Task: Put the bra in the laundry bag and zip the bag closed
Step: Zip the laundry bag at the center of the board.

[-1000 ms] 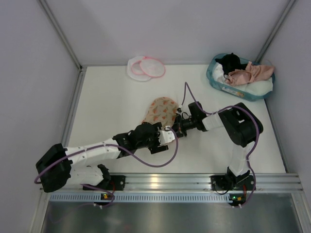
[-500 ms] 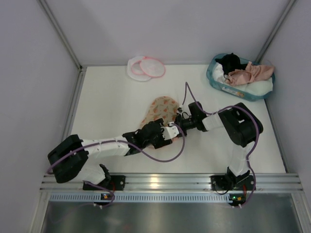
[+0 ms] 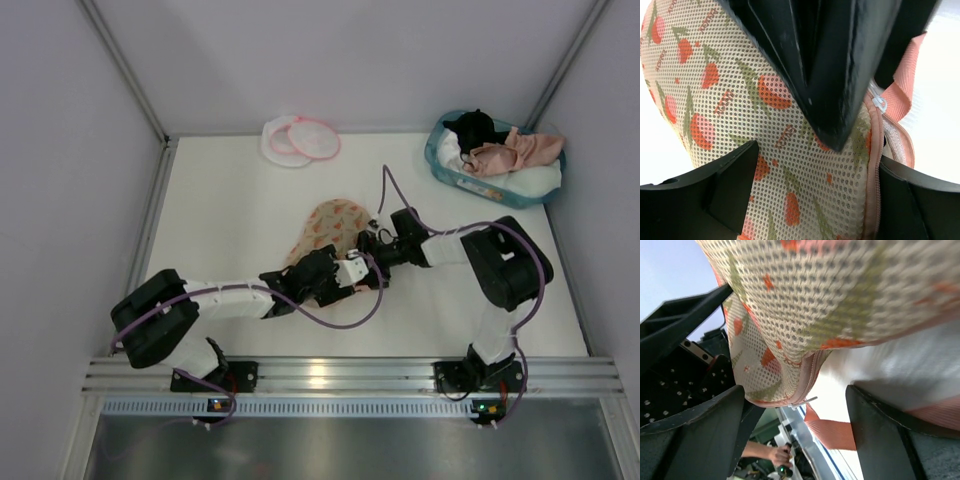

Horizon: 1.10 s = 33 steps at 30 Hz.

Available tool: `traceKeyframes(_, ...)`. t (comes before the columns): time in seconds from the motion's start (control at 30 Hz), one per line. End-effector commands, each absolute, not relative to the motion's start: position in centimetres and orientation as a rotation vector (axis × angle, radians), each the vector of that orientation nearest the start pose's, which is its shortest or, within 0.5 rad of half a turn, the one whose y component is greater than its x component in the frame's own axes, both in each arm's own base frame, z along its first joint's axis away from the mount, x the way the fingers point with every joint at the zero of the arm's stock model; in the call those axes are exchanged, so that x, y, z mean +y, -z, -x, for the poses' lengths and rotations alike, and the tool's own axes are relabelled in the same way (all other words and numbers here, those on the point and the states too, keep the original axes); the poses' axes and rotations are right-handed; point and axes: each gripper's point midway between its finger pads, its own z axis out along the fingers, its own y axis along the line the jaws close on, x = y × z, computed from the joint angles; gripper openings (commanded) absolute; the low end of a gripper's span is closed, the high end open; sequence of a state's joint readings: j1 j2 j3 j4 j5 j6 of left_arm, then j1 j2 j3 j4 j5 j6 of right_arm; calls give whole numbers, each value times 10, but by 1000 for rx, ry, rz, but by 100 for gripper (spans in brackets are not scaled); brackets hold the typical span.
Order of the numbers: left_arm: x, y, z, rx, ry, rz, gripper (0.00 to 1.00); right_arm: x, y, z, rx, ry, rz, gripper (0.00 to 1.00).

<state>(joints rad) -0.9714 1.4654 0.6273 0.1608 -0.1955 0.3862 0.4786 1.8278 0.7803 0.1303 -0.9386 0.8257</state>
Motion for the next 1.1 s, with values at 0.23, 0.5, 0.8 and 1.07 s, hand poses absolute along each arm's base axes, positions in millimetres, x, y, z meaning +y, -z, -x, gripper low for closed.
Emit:
traceKeyframes(0.23, -274, -51, -244, 1858, 157, -1314, 80, 288, -58, -276, 2563, -1663, -110, 52)
traceKeyframes(0.5, -279, -69, -262, 1784, 98, -1304, 80, 310, -59, -265, 2522, -1820, -117, 31)
traceKeyframes(0.8, -263, -90, -276, 1586, -86, -1389, 82, 313, -60, -256, 2536, -1888, -153, 0)
traceKeyframes(1.07, -263, -101, -297, 1374, -249, -1395, 85, 322, -73, -238, 2547, -1985, -97, 0)
